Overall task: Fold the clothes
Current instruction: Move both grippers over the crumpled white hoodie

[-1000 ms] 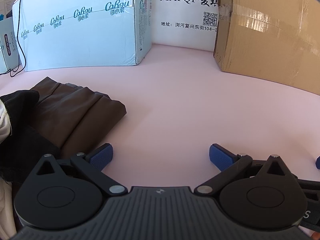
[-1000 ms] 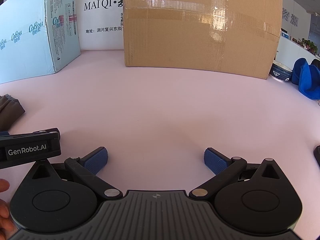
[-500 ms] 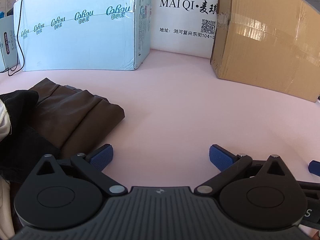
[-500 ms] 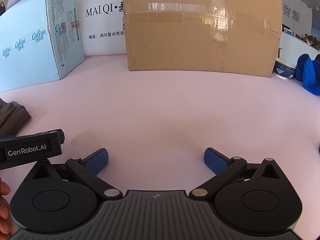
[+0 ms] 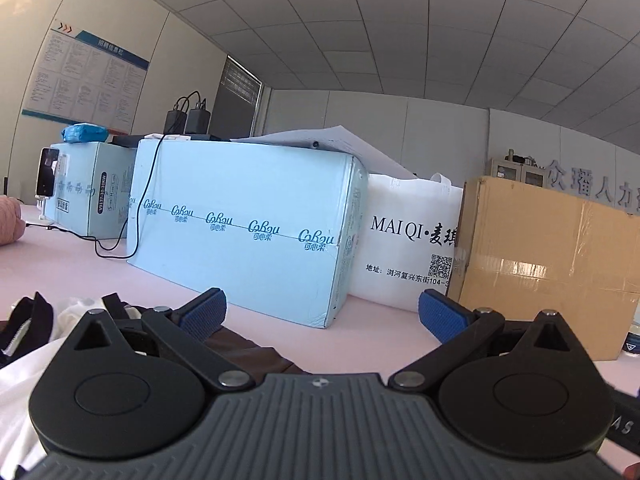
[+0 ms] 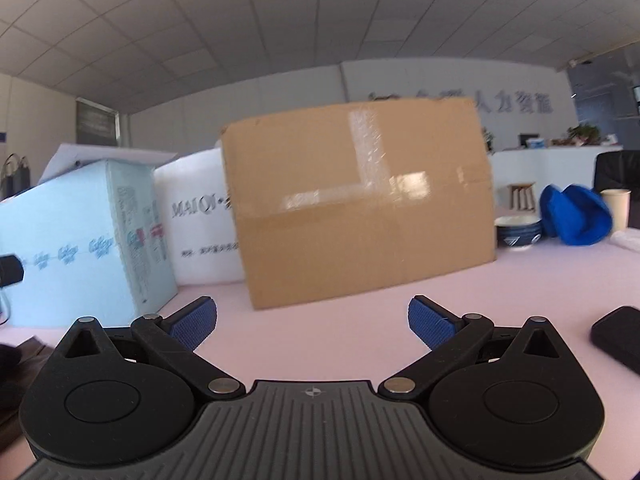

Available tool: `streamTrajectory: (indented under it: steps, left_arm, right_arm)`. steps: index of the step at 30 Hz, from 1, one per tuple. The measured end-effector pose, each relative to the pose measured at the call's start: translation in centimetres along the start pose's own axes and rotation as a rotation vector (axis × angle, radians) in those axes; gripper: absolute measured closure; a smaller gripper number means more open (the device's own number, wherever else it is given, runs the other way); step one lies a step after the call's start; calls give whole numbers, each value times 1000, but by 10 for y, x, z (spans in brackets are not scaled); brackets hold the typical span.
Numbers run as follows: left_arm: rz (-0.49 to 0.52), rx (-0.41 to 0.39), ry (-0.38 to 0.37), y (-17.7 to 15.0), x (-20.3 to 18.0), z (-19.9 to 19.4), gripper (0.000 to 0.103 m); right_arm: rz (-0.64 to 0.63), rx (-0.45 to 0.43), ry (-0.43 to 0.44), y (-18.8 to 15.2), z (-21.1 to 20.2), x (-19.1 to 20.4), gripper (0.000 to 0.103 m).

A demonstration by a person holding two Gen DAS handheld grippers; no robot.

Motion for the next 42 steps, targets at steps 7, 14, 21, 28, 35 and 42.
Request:
streamTrajectory:
  steps: [7, 14, 21, 28, 35, 42]
  left_arm:
    - [96, 20, 156, -3, 63, -37, 0]
    - [58, 95, 248, -18, 127, -65, 0]
    - [85, 188, 345, -41, 164, -95, 0]
    - [94, 347, 317, -77, 183, -106, 0]
    - [123, 473, 219, -108, 183, -102, 0]
    - [39, 506, 148, -117, 180, -99, 0]
  right_arm:
    - [-9, 20, 144, -3, -6, 25, 0]
    - [-111, 24, 353, -13, -31, 89, 0]
    - [-247, 180, 568, -38, -41, 188, 0]
    - [-275, 412, 632, -78, -25, 240, 0]
    - [-327, 450, 622, -103, -15, 244, 0]
    - [-341, 554, 613, -128, -1, 238, 12]
Point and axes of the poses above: each gripper's, at about its wrist camera, not at the fingertips, and z roughly the way its jaws point, x to its left, y to its top, the point moved 4 cm from there along z, roughly the way its jaws point, and after that the axes turned 15 degrees about z, right-handed, at the moved point
